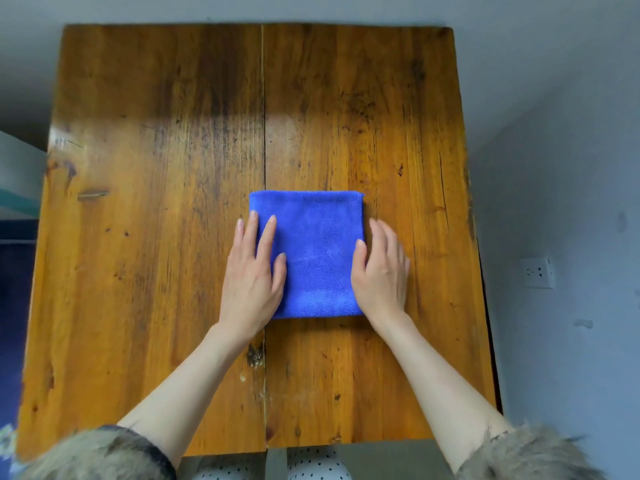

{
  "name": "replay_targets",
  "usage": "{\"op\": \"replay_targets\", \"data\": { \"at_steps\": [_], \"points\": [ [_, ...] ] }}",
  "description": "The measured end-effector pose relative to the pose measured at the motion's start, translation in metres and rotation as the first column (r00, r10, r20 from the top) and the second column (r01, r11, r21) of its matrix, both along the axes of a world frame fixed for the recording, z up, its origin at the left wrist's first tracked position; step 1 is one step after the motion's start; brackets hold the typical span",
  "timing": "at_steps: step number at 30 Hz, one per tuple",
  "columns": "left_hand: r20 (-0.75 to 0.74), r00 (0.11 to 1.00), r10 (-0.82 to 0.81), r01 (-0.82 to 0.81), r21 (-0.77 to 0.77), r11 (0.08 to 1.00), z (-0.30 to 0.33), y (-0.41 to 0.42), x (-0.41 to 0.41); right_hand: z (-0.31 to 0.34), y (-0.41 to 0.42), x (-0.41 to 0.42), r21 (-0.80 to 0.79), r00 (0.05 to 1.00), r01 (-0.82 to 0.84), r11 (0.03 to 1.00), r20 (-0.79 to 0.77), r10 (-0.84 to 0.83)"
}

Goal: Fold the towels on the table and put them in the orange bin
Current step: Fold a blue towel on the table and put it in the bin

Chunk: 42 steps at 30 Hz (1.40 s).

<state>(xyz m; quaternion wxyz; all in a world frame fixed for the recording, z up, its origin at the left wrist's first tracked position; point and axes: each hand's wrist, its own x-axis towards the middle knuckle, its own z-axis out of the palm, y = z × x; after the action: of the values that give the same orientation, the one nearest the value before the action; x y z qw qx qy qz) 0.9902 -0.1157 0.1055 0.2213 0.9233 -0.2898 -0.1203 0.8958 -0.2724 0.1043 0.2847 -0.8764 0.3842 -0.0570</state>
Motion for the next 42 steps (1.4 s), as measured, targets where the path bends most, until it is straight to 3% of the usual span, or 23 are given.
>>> {"op": "replay_targets", "data": {
  "at_steps": [3, 6, 11, 14, 19, 22, 29, 36, 42],
  "points": [
    [-0.139, 0.963, 0.232, -0.243, -0.066, 0.968, 0.004, 0.018, -0.008, 0.006, 0.001, -0.004, 0.111, 0.978, 0.206, 0.972, -0.045, -0.202],
    [-0.196, 0.904, 0.381, -0.388, 0.001, 0.922, 0.005, 0.023, -0.002, 0.011, -0.004, 0.001, 0.252, 0.972, 0.228, 0.94, -0.11, -0.207],
    [-0.472, 0.794, 0.384, -0.46, -0.052, 0.886, 0.015, 0.017, 0.015, 0.012, -0.012, 0.012, 0.394, 0.955, 0.251, 0.884, -0.251, -0.159],
    [-0.589, 0.741, 0.322, -0.411, -0.02, 0.911, 0.019, 0.011, 0.024, 0.012, -0.017, 0.017, 0.493, 0.947, 0.291, 0.82, -0.268, -0.175],
    [-0.807, 0.526, 0.27, -0.473, -0.013, 0.881, 0.023, 0.012, 0.031, 0.016, -0.023, 0.023, 0.698, 0.943, 0.33, 0.635, -0.268, -0.195],
    [-0.861, 0.44, 0.256, -0.495, 0.006, 0.869, 0.025, 0.014, 0.032, 0.02, -0.022, 0.022, 0.736, 0.946, 0.32, 0.596, -0.285, -0.155],
    [-0.932, 0.29, 0.217, -0.525, 0.035, 0.85, 0.027, 0.022, 0.025, 0.024, -0.019, 0.011, 0.69, 0.972, 0.224, 0.688, -0.213, -0.103],
    [-0.948, 0.23, 0.22, -0.509, 0.075, 0.857, 0.038, 0.028, 0.023, 0.034, -0.017, -0.002, 0.858, 0.957, 0.288, 0.426, -0.244, -0.158],
    [-0.948, 0.239, 0.21, -0.429, 0.091, 0.899, 0.055, 0.038, 0.018, 0.053, -0.008, -0.025, 0.903, 0.963, 0.264, 0.34, -0.228, -0.143]
  ]
}}
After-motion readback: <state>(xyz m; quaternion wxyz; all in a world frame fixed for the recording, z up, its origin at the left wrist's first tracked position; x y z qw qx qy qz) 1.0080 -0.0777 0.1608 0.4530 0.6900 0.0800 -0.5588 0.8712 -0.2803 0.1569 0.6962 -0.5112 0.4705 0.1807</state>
